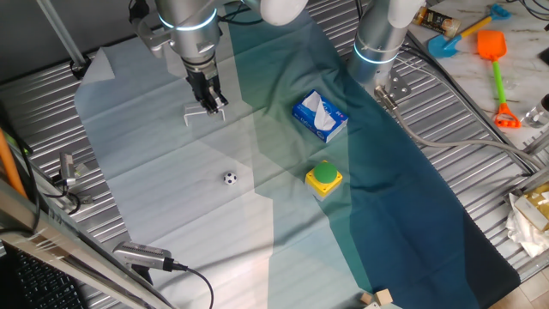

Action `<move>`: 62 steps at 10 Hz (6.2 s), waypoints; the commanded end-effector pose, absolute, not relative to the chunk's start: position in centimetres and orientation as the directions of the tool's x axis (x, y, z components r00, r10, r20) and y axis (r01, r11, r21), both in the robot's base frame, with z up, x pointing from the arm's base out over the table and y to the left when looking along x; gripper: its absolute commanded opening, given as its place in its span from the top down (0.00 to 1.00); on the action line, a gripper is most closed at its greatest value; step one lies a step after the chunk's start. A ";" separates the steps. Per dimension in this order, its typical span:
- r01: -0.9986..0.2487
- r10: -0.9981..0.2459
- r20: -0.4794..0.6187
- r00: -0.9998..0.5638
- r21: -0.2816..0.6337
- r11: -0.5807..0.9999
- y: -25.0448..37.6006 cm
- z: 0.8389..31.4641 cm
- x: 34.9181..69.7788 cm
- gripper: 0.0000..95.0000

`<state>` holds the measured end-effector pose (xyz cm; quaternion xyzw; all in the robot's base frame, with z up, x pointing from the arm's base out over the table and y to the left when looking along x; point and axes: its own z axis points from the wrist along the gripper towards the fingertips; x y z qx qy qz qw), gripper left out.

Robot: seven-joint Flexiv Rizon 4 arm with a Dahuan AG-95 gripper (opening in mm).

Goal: Push the soccer ball into the goal

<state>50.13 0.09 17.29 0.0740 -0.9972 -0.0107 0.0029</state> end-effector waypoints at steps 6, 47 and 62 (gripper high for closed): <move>-0.087 -0.088 0.008 -0.996 0.055 0.995 3.4 16.5 52.1 1.00; -0.198 -0.210 0.111 -0.971 0.105 0.974 9.7 14.4 52.3 1.00; -0.125 -0.129 0.035 -0.991 0.105 0.987 18.1 4.5 52.3 1.00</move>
